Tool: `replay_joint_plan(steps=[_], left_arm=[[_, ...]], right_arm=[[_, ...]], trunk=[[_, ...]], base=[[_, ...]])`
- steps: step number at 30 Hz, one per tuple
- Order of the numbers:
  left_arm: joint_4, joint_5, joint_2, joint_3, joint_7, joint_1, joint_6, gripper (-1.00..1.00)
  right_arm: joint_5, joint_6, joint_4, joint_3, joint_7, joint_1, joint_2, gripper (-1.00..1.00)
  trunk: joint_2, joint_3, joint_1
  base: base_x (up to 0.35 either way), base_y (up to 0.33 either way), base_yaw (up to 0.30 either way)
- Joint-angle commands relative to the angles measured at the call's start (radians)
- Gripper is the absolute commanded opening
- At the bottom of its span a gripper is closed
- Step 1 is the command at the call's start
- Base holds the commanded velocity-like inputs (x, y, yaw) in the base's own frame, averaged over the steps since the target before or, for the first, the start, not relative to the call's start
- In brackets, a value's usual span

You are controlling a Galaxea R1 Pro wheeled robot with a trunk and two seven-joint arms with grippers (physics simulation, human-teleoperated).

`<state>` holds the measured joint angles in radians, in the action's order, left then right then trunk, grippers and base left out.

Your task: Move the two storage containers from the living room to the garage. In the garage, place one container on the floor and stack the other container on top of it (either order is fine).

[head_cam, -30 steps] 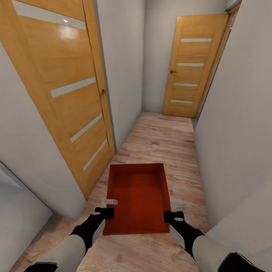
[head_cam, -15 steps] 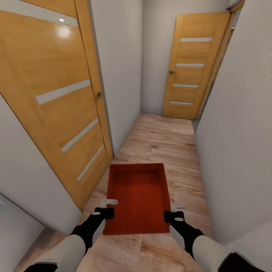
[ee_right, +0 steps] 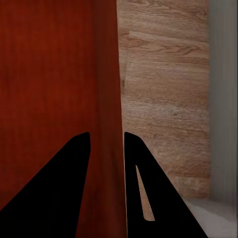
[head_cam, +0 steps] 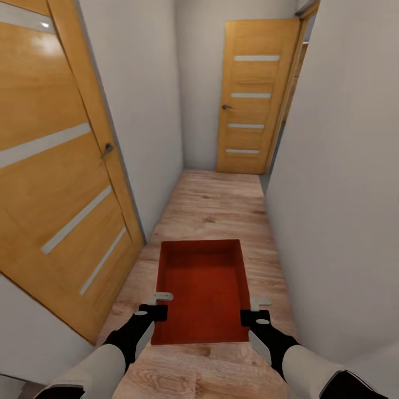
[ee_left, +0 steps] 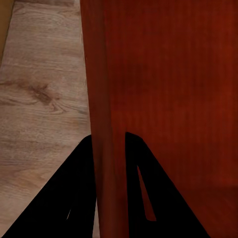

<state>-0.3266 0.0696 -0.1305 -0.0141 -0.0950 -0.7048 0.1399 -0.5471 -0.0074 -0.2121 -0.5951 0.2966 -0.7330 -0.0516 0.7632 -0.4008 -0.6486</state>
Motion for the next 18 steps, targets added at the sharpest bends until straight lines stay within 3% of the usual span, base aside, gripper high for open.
replay_joint_plan(steps=[1, 18], left_arm=[[0.006, -0.002, -0.003, 0.019, -0.008, 0.001, 0.006, -1.00], [0.006, -0.002, -0.003, 0.019, -0.008, 0.001, 0.006, -1.00]], right_arm=[[0.013, -0.003, -0.001, 0.009, 0.010, -0.002, -0.001, -1.00], [0.013, -0.003, -0.001, 0.009, 0.010, -0.002, -0.001, -1.00]], trunk=[[0.001, -0.001, -0.001], [0.001, -0.001, -0.001]], base=[[0.323, 0.000, -0.075], [0.323, 0.000, -0.004]])
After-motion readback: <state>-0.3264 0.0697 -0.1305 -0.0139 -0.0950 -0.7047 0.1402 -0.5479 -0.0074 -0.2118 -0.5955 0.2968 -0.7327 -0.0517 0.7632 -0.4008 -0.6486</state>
